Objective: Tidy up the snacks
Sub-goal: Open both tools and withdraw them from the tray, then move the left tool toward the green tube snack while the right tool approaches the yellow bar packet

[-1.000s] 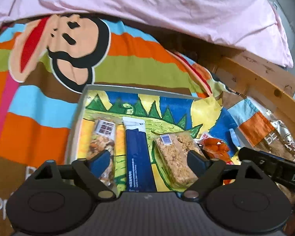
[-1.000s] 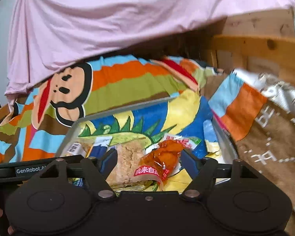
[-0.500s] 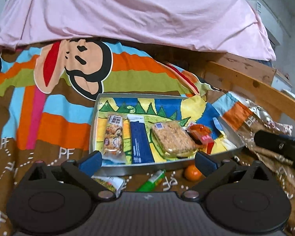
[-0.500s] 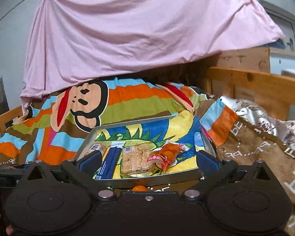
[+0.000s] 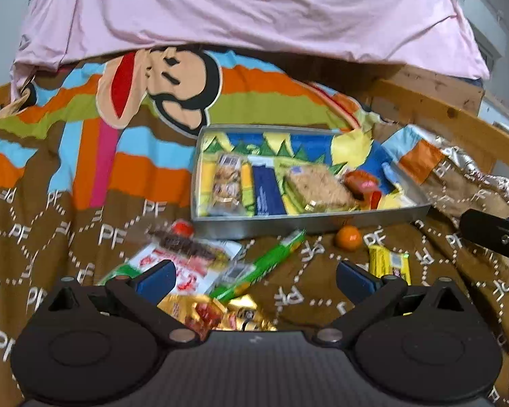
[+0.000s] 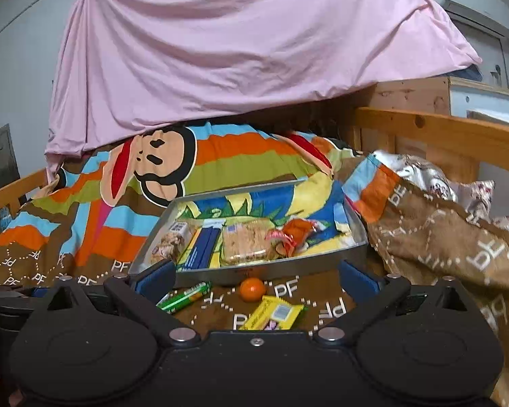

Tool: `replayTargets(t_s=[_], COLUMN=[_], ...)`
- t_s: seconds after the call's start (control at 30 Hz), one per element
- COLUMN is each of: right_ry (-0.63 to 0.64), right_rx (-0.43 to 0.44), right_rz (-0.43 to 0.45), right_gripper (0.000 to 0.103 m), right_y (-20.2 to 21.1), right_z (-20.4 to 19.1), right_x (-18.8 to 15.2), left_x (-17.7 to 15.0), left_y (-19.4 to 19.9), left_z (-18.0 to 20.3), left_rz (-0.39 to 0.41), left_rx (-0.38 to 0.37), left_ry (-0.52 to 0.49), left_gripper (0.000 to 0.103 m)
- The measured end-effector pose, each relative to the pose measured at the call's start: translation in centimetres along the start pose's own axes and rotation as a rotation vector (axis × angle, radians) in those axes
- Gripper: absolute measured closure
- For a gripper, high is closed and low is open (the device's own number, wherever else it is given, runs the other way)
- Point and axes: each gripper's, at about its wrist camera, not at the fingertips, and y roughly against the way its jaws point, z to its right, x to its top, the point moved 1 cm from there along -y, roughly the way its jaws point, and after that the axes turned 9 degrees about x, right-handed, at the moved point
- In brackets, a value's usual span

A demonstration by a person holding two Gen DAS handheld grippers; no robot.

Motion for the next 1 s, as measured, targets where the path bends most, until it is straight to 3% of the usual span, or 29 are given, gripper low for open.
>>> replayTargets(t_s=[0.43, 1.0], right_ry=[-0.009, 0.022], right_rx=[-0.003, 0.015], right_rz=[-0.157, -0.217], right_gripper=[0.001, 0.001], right_y=[-2.5, -3.5], right_z=[-0.5, -1.6], right_x=[-3.7, -4.9], left_x=[-2.2, -3.0], left_y=[0.1, 0.2], left_z=[-2.4, -3.4], left_rz=[-0.046, -0.070], left_rx=[0.077, 0.120], left_ry=[0.095, 0.118], left_gripper=[0.001, 0.001])
